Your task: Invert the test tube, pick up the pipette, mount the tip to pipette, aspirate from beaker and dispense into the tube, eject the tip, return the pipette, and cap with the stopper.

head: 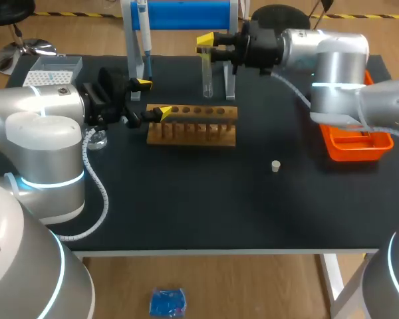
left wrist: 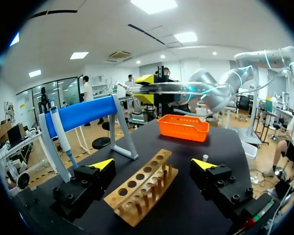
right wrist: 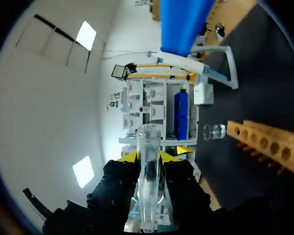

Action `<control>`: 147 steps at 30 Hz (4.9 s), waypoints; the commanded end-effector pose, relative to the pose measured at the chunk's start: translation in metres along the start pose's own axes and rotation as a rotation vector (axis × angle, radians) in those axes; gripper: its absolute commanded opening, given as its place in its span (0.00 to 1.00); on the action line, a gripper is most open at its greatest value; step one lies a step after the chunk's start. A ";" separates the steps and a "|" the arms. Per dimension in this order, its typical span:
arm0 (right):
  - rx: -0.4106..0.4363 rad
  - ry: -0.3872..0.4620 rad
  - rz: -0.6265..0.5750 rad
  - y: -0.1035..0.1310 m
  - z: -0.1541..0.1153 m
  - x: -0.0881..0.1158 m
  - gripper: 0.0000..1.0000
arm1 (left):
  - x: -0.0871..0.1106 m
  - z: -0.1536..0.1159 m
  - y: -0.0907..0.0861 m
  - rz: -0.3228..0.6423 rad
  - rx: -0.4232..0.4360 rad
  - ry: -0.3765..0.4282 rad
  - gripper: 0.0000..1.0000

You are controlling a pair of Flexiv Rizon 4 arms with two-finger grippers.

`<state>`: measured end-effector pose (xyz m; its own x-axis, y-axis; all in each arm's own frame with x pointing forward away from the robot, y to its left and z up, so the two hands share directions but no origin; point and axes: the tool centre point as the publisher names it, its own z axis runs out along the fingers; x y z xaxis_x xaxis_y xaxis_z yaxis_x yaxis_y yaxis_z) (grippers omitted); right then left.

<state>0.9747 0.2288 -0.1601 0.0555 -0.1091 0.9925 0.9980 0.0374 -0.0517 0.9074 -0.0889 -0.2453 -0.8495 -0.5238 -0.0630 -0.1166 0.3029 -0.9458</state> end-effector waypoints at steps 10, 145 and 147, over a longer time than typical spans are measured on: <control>0.013 -0.074 -0.039 -0.016 -0.006 -0.008 0.00 | 0.000 0.001 0.000 0.000 0.000 -0.002 1.00; 0.066 -0.064 -0.094 -0.021 -0.006 -0.010 0.00 | 0.063 0.032 -0.095 1.491 0.477 0.049 1.00; 0.066 -0.064 -0.094 -0.021 -0.006 -0.010 0.00 | 0.064 0.034 -0.097 1.488 0.485 0.045 1.00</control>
<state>0.9536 0.2231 -0.1699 -0.0414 -0.0528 0.9977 0.9943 0.0958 0.0464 0.8814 -0.1736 -0.1709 -0.0613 0.0297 -0.9977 0.9731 0.2242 -0.0531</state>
